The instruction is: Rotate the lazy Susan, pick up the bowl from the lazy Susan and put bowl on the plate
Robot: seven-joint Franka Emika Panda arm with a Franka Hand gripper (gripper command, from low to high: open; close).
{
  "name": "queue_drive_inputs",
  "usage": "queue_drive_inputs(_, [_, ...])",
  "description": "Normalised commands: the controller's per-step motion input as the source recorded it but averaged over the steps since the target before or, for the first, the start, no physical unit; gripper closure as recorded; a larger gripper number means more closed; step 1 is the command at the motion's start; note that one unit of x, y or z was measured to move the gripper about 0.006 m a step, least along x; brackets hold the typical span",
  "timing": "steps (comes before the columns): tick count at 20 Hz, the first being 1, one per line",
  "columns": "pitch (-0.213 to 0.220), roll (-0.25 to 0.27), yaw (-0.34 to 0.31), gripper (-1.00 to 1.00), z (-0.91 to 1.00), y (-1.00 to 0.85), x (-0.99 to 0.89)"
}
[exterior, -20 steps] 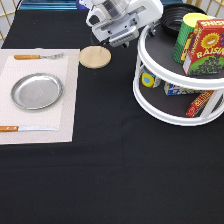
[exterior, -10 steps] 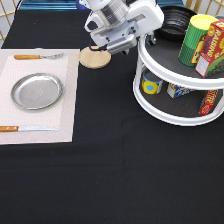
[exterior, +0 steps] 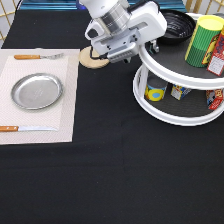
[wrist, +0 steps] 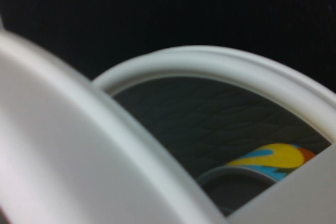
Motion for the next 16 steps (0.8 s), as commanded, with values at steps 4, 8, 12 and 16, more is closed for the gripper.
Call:
queue_drive_inputs(4, [0.000, -0.050, 0.160, -1.00, 0.21, 0.00, 0.69])
queue_drive_inputs(8, [0.000, -0.043, 0.170, -1.00, 0.24, 0.00, 0.61])
queue_drive_inputs(12, [-0.020, -0.048, 0.136, -1.00, 0.50, -0.08, 0.11])
queue_drive_inputs(16, [-0.085, -0.099, 0.065, -1.00, 0.96, -0.08, -0.18])
